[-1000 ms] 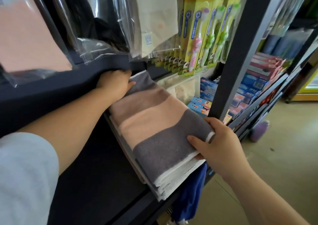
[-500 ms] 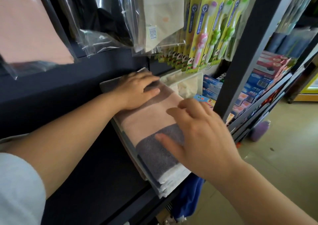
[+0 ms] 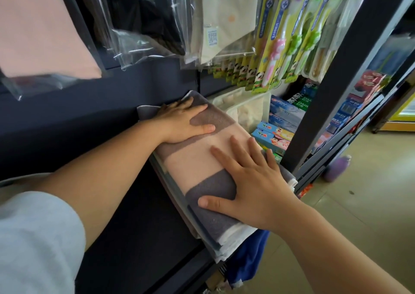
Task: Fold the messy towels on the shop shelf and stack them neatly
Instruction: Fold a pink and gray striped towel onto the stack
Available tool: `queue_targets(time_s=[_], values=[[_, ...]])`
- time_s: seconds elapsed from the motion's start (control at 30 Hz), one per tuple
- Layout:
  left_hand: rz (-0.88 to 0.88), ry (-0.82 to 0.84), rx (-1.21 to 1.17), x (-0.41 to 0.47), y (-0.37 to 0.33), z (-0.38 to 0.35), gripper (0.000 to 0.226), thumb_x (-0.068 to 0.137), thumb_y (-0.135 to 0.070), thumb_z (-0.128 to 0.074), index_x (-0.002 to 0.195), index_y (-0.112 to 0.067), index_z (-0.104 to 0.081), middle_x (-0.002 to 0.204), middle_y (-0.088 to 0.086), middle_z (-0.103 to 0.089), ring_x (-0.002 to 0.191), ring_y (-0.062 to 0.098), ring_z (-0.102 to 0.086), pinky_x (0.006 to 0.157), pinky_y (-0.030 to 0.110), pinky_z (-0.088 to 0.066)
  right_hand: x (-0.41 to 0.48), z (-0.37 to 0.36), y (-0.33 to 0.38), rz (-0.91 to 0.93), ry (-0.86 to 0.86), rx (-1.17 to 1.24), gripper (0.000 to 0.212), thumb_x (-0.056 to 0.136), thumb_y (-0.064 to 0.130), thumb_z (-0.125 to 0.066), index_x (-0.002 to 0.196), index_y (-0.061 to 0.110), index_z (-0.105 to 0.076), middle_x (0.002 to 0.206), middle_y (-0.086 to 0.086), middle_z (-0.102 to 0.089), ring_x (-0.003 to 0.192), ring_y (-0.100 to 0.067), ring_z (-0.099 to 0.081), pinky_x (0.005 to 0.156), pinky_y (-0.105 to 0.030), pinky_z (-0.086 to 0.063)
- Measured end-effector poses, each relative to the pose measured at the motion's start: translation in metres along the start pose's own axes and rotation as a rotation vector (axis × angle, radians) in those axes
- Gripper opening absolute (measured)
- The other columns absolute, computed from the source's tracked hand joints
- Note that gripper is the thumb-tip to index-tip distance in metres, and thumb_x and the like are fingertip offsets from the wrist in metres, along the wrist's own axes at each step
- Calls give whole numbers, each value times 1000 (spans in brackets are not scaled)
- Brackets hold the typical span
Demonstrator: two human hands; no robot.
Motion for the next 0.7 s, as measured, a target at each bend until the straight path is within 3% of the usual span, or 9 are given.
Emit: queue_targets(time_s=[0.13, 0.3, 0.5, 0.57, 0.63, 0.7], values=[[12, -88, -10, -5, 0, 1, 97, 70, -97, -21, 155, -50, -18, 169, -4, -5, 155, 22, -8, 124, 51, -8, -3, 0, -1, 9, -20, 6, 114, 55, 105, -13, 153, 53, 11, 168, 5, 14, 154, -28, 19, 123, -55, 9], [108, -286, 5, -43, -6, 9, 70, 91, -77, -31, 152, -42, -32, 165, -3, -23, 151, 24, -19, 121, 49, -13, 0, 1, -2, 47, -14, 17, 114, 55, 105, -6, 154, 50, 11, 168, 4, 14, 153, -30, 19, 122, -59, 10], [321, -516, -63, -153, 11, -3, 70, 86, -68, -32, 143, -30, -49, 151, 2, -45, 137, 30, -40, 113, 46, -33, 1, 14, 11, 219, -44, 23, 100, 71, 95, -16, 156, 43, -8, 169, 0, -2, 155, -29, 4, 123, -58, 2], [417, -552, -28, -194, 22, -16, 61, 90, -58, -46, 139, -23, -54, 145, 9, -51, 133, 34, -45, 111, 46, -36, 0, 18, 24, 344, -85, 55, 86, 80, 86, -29, 153, 41, -25, 166, 0, -18, 154, -28, -10, 124, -55, -9], [526, -558, 17, -234, 33, -30, 53, 90, -46, -62, 136, -19, -58, 140, 12, -55, 129, 36, -48, 110, 45, -37, -1, 21, 39, 467, -156, 150, 73, 84, 74, -41, 144, 34, -47, 155, 0, -42, 144, -27, -33, 118, -53, -30], [653, -517, 78, -272, 42, -44, 54, 88, -48, -62, 134, -21, -59, 137, 9, -56, 126, 35, -49, 108, 47, -39, -2, 20, 57, 574, -208, 215, 68, 84, 69, -45, 134, 25, -59, 138, 0, -58, 130, -25, -49, 109, -48, -43]])
Point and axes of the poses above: each hand's wrist, its own x-axis towards the middle knuckle, its own z-axis out of the back of the hand, y = z × x, the point moved 3 cm from there along x, towards the middle knuckle
